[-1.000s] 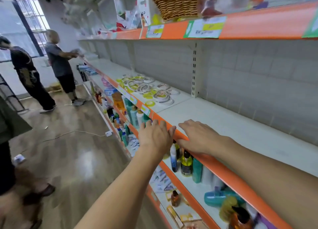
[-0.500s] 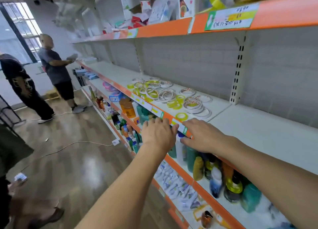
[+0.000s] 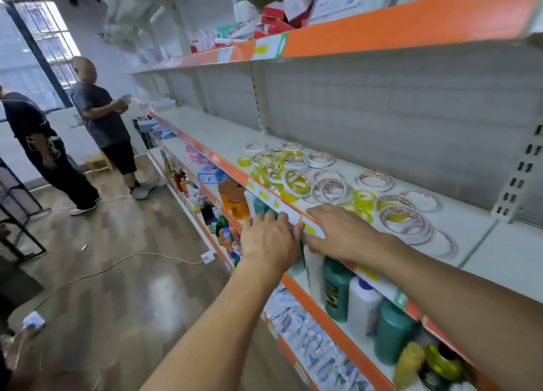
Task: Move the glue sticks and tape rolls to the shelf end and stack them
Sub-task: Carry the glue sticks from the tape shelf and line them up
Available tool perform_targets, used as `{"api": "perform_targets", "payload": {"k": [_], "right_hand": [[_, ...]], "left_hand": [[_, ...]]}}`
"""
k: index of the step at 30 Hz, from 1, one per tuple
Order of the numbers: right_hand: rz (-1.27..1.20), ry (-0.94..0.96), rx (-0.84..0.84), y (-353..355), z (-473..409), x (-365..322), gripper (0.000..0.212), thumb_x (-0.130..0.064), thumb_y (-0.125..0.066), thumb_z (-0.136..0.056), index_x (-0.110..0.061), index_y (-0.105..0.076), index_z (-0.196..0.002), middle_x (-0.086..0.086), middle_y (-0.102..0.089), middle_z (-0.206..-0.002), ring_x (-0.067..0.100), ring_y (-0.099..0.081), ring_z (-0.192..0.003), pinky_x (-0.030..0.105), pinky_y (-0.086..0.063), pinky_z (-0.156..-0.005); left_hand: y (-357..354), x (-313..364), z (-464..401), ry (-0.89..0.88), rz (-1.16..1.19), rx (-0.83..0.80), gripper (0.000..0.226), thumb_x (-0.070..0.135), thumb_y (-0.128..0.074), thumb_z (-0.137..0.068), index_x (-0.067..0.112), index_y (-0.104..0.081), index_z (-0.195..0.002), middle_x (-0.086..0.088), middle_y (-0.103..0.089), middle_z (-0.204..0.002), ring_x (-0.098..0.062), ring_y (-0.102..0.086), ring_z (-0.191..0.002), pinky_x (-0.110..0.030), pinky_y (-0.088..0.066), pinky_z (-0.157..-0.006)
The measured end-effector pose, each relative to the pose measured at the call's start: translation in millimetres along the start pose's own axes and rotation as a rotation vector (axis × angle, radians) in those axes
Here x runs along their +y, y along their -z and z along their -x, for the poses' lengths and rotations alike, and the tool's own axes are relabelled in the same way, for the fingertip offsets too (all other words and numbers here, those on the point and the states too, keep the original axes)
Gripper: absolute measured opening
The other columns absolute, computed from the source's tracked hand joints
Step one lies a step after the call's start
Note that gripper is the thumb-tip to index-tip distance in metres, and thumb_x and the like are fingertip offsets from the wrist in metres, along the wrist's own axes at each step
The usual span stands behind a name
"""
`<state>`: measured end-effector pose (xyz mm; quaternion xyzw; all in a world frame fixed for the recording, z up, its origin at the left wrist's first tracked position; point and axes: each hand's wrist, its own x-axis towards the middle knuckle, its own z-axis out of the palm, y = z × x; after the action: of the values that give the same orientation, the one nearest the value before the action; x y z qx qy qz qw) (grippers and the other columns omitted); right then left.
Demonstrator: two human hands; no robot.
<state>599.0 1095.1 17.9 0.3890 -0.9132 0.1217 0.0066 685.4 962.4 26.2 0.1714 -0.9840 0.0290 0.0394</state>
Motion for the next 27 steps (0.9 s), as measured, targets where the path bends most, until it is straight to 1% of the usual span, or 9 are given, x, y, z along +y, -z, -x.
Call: {"api": "perform_targets", "payload": {"k": [4, 7, 10, 14, 17, 20, 22, 25, 27], "right_hand": [[0.017, 0.009, -0.007, 3.2, -74.6, 3.8, 0.051, -0.05, -0.053, -0.094, -0.013, -0.051, -0.13, 0.011, -0.053, -0.13, 0.032, -0.052, -0.121, 0.044, -0.046, -0.096], [0.019, 0.008, 0.032, 8.3, -120.4, 6.6, 0.048, -0.051, -0.056, -0.091, -0.014, -0.054, -0.122, 0.01, -0.055, -0.122, 0.034, -0.054, -0.115, 0.044, -0.047, -0.092], [0.012, -0.027, 0.04, 11.8, -148.1, 13.7, 0.05, -0.052, -0.053, -0.092, -0.015, -0.054, -0.126, 0.01, -0.054, -0.127, 0.032, -0.053, -0.118, 0.044, -0.047, -0.094], [0.009, -0.102, 0.019, 13.9, -181.5, 29.0, 0.042, -0.045, -0.052, -0.095, -0.015, -0.055, -0.123, 0.008, -0.054, -0.126, 0.03, -0.053, -0.119, 0.041, -0.047, -0.092], [-0.02, -0.141, 0.053, 11.5, -209.2, 33.9, 0.042, -0.038, -0.051, -0.098, -0.011, -0.054, -0.13, 0.011, -0.055, -0.129, 0.03, -0.052, -0.121, 0.042, -0.046, -0.095], [-0.065, -0.184, 0.09, 1.2, -243.1, 39.5, 0.031, -0.022, -0.045, -0.098, -0.006, -0.059, -0.12, 0.013, -0.06, -0.116, 0.031, -0.057, -0.11, 0.045, -0.048, -0.09], [-0.084, -0.24, 0.099, -5.3, -265.8, 45.6, 0.029, -0.013, -0.044, -0.094, -0.007, -0.063, -0.116, 0.012, -0.064, -0.114, 0.029, -0.06, -0.106, 0.044, -0.05, -0.088], [-0.111, -0.313, 0.139, -10.9, -294.6, 52.0, 0.037, -0.011, -0.047, -0.092, -0.017, -0.067, -0.124, 0.008, -0.068, -0.12, 0.026, -0.062, -0.108, 0.038, -0.052, -0.09], [-0.129, -0.362, 0.16, -15.6, -308.9, 54.8, 0.034, -0.012, -0.05, -0.094, -0.019, -0.071, -0.12, 0.006, -0.069, -0.12, 0.025, -0.063, -0.108, 0.038, -0.052, -0.091]], "left_hand": [[2.6, -31.3, -63.9, 0.007, -0.007, 0.014, 0.057, 0.053, -0.019, -0.103, 0.017, -0.045, -0.138, -0.008, -0.049, -0.142, -0.029, -0.039, -0.135, -0.042, -0.03, -0.11], [3.6, -47.9, -107.4, 0.007, 0.005, 0.024, 0.053, 0.05, -0.021, -0.104, 0.016, -0.047, -0.135, -0.008, -0.049, -0.141, -0.029, -0.04, -0.134, -0.042, -0.031, -0.109], [-1.8, -57.7, -141.8, 0.0, 0.016, -0.018, 0.048, 0.046, -0.025, -0.103, 0.016, -0.049, -0.131, -0.008, -0.051, -0.138, -0.03, -0.042, -0.132, -0.043, -0.032, -0.11], [-10.8, -69.3, -182.9, -0.054, -0.001, -0.03, 0.04, 0.04, -0.036, -0.101, 0.017, -0.048, -0.132, -0.005, -0.051, -0.137, -0.028, -0.044, -0.13, -0.041, -0.034, -0.106], [-17.5, -81.4, -211.7, -0.097, 0.055, -0.028, 0.038, 0.034, -0.04, -0.1, 0.018, -0.047, -0.134, -0.006, -0.051, -0.137, -0.03, -0.046, -0.128, -0.042, -0.036, -0.103], [-22.1, -97.0, -245.2, -0.168, 0.073, 0.002, 0.035, 0.034, -0.04, -0.101, 0.017, -0.049, -0.13, -0.007, -0.054, -0.13, -0.031, -0.05, -0.121, -0.041, -0.039, -0.097], [-24.1, -106.4, -268.0, -0.216, 0.112, -0.001, 0.036, 0.038, -0.038, -0.101, 0.016, -0.052, -0.125, -0.008, -0.058, -0.124, -0.032, -0.054, -0.115, -0.039, -0.042, -0.089], [-27.5, -119.2, -302.9, -0.307, 0.121, 0.036, 0.032, 0.037, -0.038, -0.101, 0.017, -0.061, -0.112, -0.008, -0.063, -0.113, -0.032, -0.058, -0.106, -0.038, -0.044, -0.083], [-27.8, -124.8, -323.0, -0.383, 0.121, 0.032, 0.028, 0.034, -0.042, -0.099, 0.022, -0.066, -0.107, -0.005, -0.067, -0.11, -0.03, -0.06, -0.105, -0.037, -0.046, -0.083]]}}
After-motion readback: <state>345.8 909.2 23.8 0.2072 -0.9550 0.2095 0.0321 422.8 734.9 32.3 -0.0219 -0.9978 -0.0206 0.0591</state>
